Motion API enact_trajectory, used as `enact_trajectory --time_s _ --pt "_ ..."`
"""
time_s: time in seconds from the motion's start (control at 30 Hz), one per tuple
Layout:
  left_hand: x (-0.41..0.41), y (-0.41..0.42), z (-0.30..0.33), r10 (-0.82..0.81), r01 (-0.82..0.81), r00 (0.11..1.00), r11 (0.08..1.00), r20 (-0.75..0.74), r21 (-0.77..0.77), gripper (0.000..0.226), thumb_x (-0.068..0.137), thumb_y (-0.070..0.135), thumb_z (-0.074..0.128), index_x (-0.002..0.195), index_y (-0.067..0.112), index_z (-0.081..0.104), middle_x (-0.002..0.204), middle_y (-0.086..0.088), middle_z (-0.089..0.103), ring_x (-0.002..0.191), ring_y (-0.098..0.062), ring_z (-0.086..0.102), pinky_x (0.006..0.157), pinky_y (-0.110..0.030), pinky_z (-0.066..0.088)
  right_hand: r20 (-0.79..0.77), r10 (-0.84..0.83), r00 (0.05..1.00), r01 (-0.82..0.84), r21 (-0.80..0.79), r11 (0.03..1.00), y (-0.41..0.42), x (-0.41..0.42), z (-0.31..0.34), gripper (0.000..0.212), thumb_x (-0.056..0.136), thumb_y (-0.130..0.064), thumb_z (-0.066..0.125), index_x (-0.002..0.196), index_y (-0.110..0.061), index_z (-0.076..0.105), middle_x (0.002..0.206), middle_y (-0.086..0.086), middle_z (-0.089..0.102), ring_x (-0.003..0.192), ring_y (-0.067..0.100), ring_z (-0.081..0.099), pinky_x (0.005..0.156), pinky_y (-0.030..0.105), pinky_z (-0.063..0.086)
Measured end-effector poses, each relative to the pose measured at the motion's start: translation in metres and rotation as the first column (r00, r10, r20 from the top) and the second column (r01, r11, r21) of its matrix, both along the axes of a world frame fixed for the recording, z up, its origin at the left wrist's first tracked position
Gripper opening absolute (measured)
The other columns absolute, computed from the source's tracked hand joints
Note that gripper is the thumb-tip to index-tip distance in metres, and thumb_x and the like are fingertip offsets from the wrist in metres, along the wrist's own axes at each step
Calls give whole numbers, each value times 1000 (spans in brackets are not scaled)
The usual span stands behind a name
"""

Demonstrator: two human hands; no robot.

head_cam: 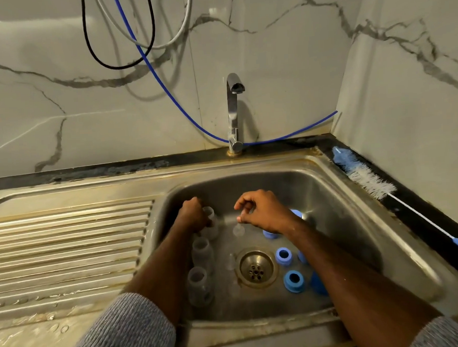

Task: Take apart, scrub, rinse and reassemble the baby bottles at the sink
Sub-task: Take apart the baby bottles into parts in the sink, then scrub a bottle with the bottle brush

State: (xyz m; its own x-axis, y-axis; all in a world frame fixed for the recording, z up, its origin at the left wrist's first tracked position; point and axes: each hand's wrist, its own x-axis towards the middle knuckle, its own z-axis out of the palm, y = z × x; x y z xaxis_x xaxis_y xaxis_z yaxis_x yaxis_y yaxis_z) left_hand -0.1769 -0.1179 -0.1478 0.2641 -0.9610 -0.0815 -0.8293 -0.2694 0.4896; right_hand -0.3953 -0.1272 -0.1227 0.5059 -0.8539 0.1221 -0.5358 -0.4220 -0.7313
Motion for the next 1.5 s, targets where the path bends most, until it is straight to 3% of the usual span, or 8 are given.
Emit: enact_trajectory --time_s 0.2,0.4,0.6,0.73,0.83,1.0,1.4,1.5 --pt "-26 24 53 -208 65 937 893 -281 -445 46 70 30 92 107 17 69 96 5 73 84 -6 69 73 -21 57 138 -56 989 57 1 998 4 -2 10 74 75 -15 85 137 -38 51 119 -11 58 83 5 63 77 25 58" --pt "-47 64 70 -454 227 812 824 -366 -520 79 70 25 92 138 28 52 126 12 65 113 3 62 93 -16 52 345 -88 935 49 120 992 21 0 26 64 80 -20 82 136 -31 54 126 -3 67 105 18 70 93 44 58" --pt "-59 61 52 -492 277 786 821 -374 -499 93 73 32 89 151 31 36 138 6 58 125 -14 59 105 -42 51 282 -72 957 -26 331 943 49 -25 52 41 93 -5 66 132 -17 59 111 0 72 97 15 71 80 30 60" --pt "-94 53 55 -392 213 875 837 -283 -503 71 68 26 93 124 31 50 112 10 60 106 -15 62 86 -30 48 11 -343 939 343 24 939 56 -78 64 32 88 -5 65 118 -16 70 110 6 74 103 20 68 95 36 54" --pt "-118 48 56 -421 226 863 815 -278 -533 65 66 21 95 118 29 56 106 7 64 100 -14 61 82 -25 43 -85 -576 813 545 -236 804 70 -135 73 24 86 -6 59 101 -16 74 107 9 73 105 28 65 93 35 49" --pt "-168 43 69 -523 354 835 748 -171 -561 65 65 20 95 109 47 56 111 10 64 105 -11 59 89 -29 42 -299 -762 575 668 -367 648 107 -217 90 26 91 -17 59 115 -11 66 119 10 66 111 29 61 93 34 45" --pt "-220 42 91 -539 393 828 756 -156 -524 70 71 20 92 132 16 58 113 5 59 103 -15 54 86 -30 41 -462 -791 401 643 -474 602 142 -242 82 23 99 -19 53 121 -15 56 122 7 60 113 27 59 88 38 48" --pt "-187 45 95 -488 318 853 767 -184 -557 66 71 18 92 126 16 54 112 3 60 102 -19 57 83 -35 44 -388 -792 471 626 -486 610 138 -219 92 27 104 -20 41 129 -22 51 122 6 61 111 30 61 88 42 48"
